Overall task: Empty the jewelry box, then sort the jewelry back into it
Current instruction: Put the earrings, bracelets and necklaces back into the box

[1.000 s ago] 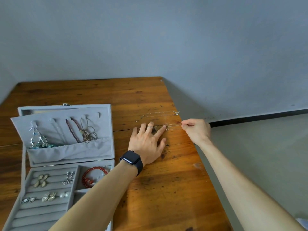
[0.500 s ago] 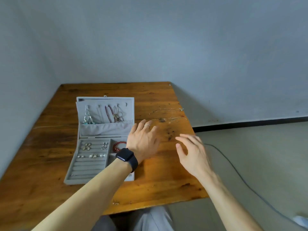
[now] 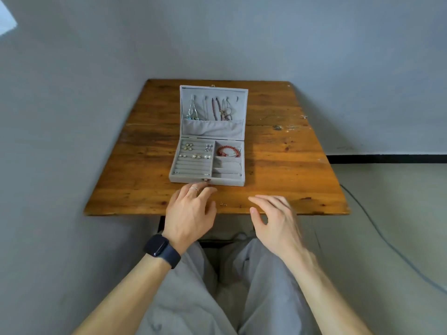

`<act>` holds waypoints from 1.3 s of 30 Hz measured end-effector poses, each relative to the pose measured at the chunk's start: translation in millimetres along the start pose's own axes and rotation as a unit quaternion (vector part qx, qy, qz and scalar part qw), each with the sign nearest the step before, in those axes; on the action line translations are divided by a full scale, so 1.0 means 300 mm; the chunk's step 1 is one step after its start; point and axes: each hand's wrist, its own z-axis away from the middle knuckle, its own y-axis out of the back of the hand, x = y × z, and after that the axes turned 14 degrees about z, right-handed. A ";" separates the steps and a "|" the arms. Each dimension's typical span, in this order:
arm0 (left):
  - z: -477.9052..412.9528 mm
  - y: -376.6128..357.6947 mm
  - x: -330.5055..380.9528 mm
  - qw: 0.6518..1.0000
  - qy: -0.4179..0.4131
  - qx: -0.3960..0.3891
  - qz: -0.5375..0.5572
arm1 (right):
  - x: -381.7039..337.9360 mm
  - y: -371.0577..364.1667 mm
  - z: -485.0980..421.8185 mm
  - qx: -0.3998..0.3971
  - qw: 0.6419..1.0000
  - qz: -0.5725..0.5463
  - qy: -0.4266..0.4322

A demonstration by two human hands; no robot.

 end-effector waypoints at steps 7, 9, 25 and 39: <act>0.080 -0.095 -0.073 0.996 0.010 0.033 0.079 | -0.078 -0.080 -0.014 -0.023 1.000 -0.014 -0.003; 0.091 -0.121 -0.085 0.994 0.006 0.053 0.093 | -0.102 -0.102 -0.029 -0.017 1.000 -0.006 -0.001; 0.104 -0.173 -0.081 0.988 0.024 0.095 0.117 | -0.026 -0.137 -0.039 0.012 0.997 -0.074 -0.003; 0.034 -0.141 -0.012 0.996 0.041 0.074 0.021 | 0.001 -0.114 0.009 0.001 0.992 -0.119 -0.031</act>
